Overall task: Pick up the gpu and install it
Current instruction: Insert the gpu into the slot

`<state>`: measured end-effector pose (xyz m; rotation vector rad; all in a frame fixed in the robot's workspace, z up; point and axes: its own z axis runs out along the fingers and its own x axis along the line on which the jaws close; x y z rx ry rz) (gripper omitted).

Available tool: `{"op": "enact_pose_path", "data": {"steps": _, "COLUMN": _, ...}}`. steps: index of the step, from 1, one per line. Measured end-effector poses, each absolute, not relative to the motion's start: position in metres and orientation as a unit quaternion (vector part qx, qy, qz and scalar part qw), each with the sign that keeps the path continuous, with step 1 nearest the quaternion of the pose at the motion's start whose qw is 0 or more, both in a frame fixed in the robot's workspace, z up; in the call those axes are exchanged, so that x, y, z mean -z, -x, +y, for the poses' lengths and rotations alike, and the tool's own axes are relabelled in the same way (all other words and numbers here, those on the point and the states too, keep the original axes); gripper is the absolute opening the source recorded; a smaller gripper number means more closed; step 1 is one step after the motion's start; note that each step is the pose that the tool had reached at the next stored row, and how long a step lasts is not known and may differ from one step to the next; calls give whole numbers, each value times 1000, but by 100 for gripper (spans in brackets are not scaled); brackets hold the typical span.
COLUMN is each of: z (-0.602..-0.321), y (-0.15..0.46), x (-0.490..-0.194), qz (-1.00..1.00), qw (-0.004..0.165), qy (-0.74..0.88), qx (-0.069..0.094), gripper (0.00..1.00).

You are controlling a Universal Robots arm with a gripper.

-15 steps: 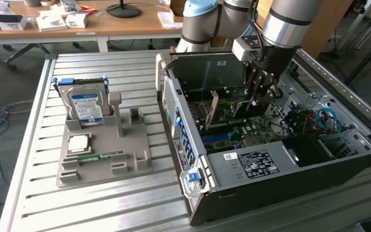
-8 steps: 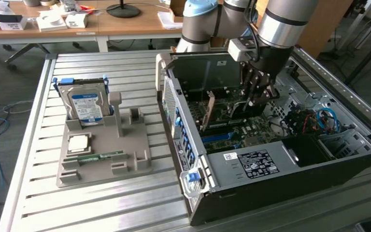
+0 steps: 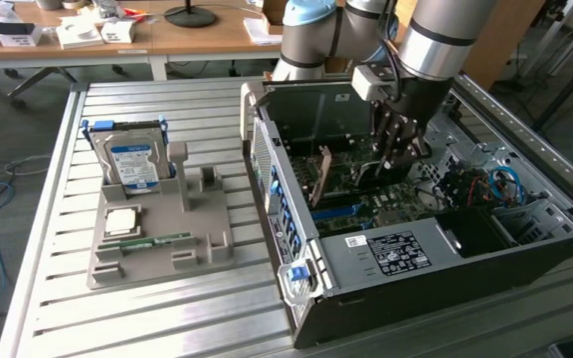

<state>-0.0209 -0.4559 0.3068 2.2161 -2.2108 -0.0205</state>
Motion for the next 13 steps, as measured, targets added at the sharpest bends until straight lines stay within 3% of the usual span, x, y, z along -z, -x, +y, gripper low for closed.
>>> {"op": "enact_pose_path", "data": {"steps": 13, "z": -456, "y": 28, "x": -300, "qz": -701, "qw": 4, "qy": -714, "qx": 5, "gripper": 26}}
